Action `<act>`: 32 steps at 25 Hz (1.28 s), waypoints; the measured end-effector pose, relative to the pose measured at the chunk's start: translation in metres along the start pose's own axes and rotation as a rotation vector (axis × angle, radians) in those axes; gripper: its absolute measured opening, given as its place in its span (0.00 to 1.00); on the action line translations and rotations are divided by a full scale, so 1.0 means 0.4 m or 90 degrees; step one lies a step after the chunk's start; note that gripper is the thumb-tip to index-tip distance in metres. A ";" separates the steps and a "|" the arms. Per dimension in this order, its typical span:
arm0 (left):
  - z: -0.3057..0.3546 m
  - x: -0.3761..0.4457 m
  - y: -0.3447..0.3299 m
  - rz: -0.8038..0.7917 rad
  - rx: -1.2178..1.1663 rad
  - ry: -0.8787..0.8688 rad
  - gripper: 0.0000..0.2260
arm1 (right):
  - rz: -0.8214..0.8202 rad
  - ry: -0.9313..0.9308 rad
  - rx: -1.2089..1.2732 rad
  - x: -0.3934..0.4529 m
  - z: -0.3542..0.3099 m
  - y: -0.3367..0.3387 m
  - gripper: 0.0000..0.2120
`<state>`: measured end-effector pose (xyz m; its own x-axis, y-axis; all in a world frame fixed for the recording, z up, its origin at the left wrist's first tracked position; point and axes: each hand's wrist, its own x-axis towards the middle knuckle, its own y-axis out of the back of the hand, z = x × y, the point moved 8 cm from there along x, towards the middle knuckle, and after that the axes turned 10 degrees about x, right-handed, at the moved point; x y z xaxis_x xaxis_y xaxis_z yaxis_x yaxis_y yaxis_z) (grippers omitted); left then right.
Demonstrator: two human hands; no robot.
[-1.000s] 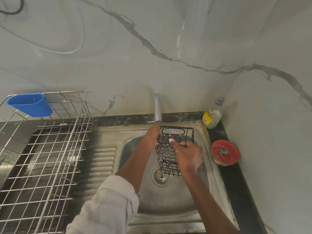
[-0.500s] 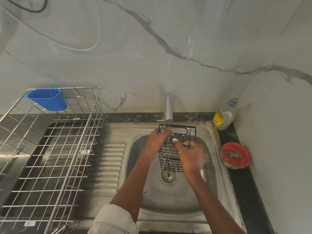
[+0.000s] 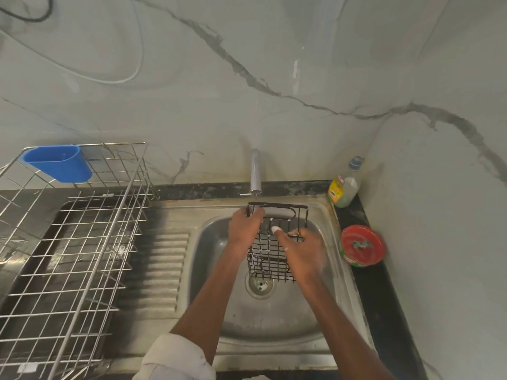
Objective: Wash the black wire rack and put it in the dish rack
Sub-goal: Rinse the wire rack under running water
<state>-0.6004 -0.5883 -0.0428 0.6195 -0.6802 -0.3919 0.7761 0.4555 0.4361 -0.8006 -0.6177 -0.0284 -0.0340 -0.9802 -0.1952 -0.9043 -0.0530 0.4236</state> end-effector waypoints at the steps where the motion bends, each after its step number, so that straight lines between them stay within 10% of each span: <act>1: -0.009 0.001 0.017 0.016 0.000 0.008 0.13 | -0.009 0.002 0.002 -0.005 -0.005 -0.008 0.30; 13: -0.052 -0.018 0.156 0.161 -0.019 0.068 0.11 | -0.162 0.053 0.003 -0.023 -0.052 -0.109 0.27; 19: 0.009 -0.002 0.073 0.052 0.004 0.001 0.12 | -0.140 0.050 -0.028 -0.007 -0.054 -0.002 0.29; 26: 0.053 0.039 0.043 -0.062 0.116 -0.090 0.13 | -0.216 0.156 -0.141 0.035 -0.065 0.034 0.58; 32: 0.022 0.035 0.084 -0.119 0.090 -0.116 0.10 | -0.250 0.191 -0.135 0.009 -0.094 -0.020 0.51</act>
<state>-0.5665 -0.5875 -0.0266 0.4264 -0.8421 -0.3302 0.8426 0.2371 0.4835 -0.7775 -0.6279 0.0007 0.4410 -0.8885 -0.1271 -0.7171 -0.4339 0.5454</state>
